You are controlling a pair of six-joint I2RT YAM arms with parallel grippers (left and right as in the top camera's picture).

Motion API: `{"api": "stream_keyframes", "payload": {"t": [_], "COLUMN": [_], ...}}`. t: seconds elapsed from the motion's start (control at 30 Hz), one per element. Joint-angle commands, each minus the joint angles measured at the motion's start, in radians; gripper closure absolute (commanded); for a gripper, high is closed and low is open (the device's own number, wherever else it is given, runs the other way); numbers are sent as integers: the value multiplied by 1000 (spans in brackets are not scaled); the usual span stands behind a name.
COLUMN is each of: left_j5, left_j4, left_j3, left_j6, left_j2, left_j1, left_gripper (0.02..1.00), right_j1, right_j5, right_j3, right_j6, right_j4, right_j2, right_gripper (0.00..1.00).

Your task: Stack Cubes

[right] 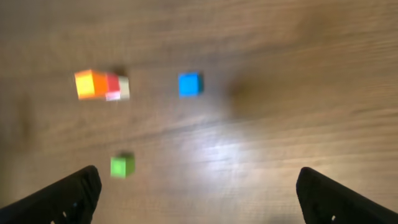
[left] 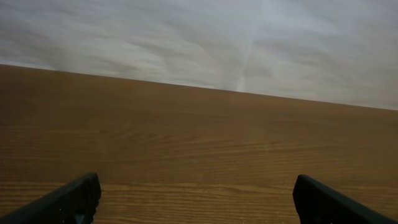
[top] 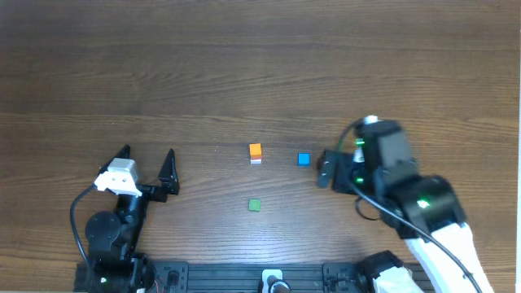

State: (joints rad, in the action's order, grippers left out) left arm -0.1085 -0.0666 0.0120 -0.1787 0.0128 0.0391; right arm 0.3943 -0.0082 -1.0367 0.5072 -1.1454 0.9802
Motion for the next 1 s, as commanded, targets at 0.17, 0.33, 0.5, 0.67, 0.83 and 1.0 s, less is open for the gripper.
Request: {"api": "stream_keyframes", "payload": {"t": [0.17,0.33,0.5,0.67,0.83,1.0], "left_j5": [1,1,1,1,1,1], "left_j4": [0,0,0,0,0,0], "left_j3": [-6,-6,-6,-6,-6,-6], "left_j6": [14,14,14,14,14,14], "left_j2": [-10,-10,-10,-10,-10,-10], "left_j1": [2,2,2,2,2,2], "left_gripper": [20,20,20,20,20,18], "right_j1": [407,541,583,624,659,686], "right_j5": [148,132,127,129,121,130], "right_j3": [-29,-29,-29,-29,-29,-29], "right_j6": [329,407,549,581,665,736], "right_j4": [43,132,147,177,223,222], "right_j2": [179,304,426,537,627,673], "right_gripper": [9,9,9,7,7,9]}}
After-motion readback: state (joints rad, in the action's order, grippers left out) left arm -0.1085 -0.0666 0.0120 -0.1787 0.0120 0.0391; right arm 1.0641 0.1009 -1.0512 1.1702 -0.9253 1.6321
